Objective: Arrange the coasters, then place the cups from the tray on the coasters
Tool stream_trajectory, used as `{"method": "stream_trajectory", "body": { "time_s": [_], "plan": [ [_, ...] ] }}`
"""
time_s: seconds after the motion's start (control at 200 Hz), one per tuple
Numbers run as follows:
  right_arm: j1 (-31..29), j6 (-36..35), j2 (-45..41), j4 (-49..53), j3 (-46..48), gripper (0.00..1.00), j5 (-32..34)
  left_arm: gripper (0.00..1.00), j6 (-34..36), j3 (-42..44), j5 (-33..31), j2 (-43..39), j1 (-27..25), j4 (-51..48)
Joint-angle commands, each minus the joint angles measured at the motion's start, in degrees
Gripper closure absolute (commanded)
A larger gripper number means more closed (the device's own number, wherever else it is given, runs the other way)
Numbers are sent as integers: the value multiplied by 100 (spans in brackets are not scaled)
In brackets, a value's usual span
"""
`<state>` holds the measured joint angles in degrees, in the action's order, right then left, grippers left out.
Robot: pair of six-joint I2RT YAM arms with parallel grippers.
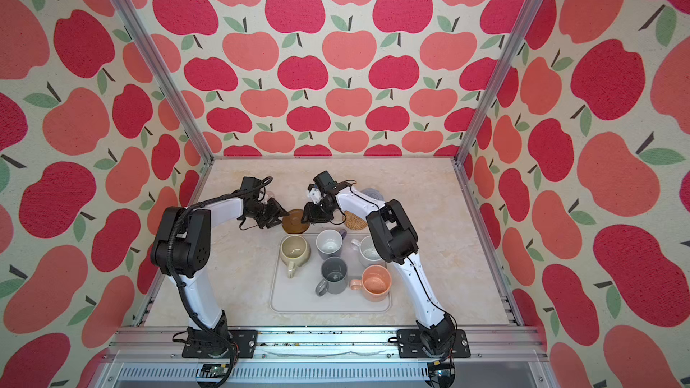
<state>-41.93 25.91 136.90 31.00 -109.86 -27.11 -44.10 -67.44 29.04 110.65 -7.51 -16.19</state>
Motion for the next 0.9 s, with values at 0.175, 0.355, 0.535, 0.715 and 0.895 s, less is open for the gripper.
{"method": "stream_trajectory", "body": {
  "time_s": [0.175, 0.355, 0.535, 0.715, 0.895],
  "plan": [
    [-69, 348, 557, -147, -726, 53, -233, 55, -196, -193, 91, 356, -8, 212],
    [-70, 465, 884, -131, -1284, 54, -260, 55, -187, -567, 29, 668, 30, 246],
    [-28, 577, 1231, -72, -1864, 54, -321, 55, -196, -970, -53, 964, 33, 275],
    [82, 682, 1464, -68, -2191, 54, -347, 55, -196, -1358, -108, 1237, 47, 248],
    [200, 818, 1611, -203, -2384, 54, -424, 55, -155, -1646, -252, 1389, 63, 159]
  ]
}}
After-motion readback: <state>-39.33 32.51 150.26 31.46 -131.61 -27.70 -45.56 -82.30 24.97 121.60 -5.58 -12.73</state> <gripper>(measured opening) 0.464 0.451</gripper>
